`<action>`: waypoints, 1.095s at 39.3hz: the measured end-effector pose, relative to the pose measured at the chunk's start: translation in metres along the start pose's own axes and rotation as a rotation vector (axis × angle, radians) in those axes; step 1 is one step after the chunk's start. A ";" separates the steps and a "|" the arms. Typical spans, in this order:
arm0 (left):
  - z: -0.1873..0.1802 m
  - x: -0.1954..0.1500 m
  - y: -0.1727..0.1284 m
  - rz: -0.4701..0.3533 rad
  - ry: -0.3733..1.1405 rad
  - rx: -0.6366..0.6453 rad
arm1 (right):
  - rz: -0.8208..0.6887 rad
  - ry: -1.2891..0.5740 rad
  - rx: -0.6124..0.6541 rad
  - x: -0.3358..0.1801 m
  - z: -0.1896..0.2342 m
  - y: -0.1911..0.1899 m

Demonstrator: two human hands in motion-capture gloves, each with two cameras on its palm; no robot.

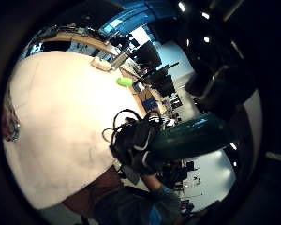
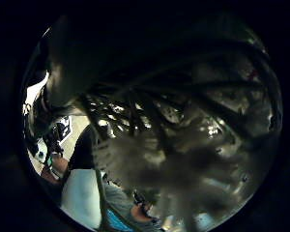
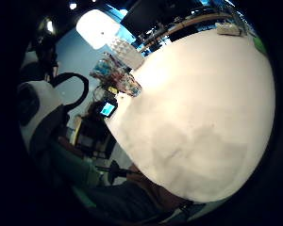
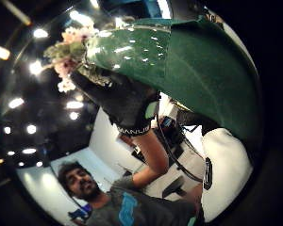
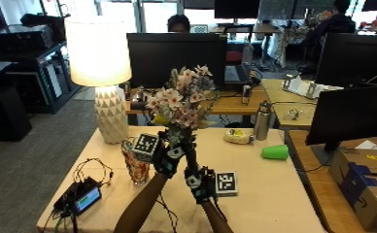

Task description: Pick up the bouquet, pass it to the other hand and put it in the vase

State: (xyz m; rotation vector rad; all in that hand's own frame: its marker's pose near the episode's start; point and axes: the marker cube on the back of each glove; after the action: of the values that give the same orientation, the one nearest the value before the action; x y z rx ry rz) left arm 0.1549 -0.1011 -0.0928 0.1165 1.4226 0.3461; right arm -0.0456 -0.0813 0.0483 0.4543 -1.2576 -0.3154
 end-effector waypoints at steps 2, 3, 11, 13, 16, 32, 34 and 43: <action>0.002 0.003 -0.001 -0.005 0.014 0.009 | 0.098 0.025 -0.008 0.004 0.004 0.003; 0.003 0.003 -0.002 -0.006 0.021 0.015 | 0.136 0.033 -0.011 0.005 0.006 0.004; 0.002 0.000 -0.007 0.009 0.063 0.037 | 0.147 -0.003 -0.062 -0.001 0.022 0.001; 0.001 0.002 -0.007 0.006 0.071 0.029 | 0.134 0.041 -0.085 0.000 0.022 -0.001; -0.004 0.002 -0.009 0.008 0.062 0.024 | 0.140 0.148 -0.133 0.004 0.018 -0.002; -0.083 0.064 -0.019 0.115 -0.013 0.108 | 0.155 0.293 -0.155 0.001 -0.043 0.003; -0.101 0.071 -0.021 0.124 -0.006 0.130 | 0.164 0.357 -0.131 0.005 -0.054 0.003; -0.184 0.090 -0.033 0.182 -0.021 0.290 | 0.194 0.378 -0.085 0.014 -0.073 0.006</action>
State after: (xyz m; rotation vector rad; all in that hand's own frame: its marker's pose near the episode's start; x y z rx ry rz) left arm -0.0104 -0.1282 -0.2148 0.4867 1.4388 0.2841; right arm 0.0279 -0.0716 0.0453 0.2986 -0.9066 -0.1099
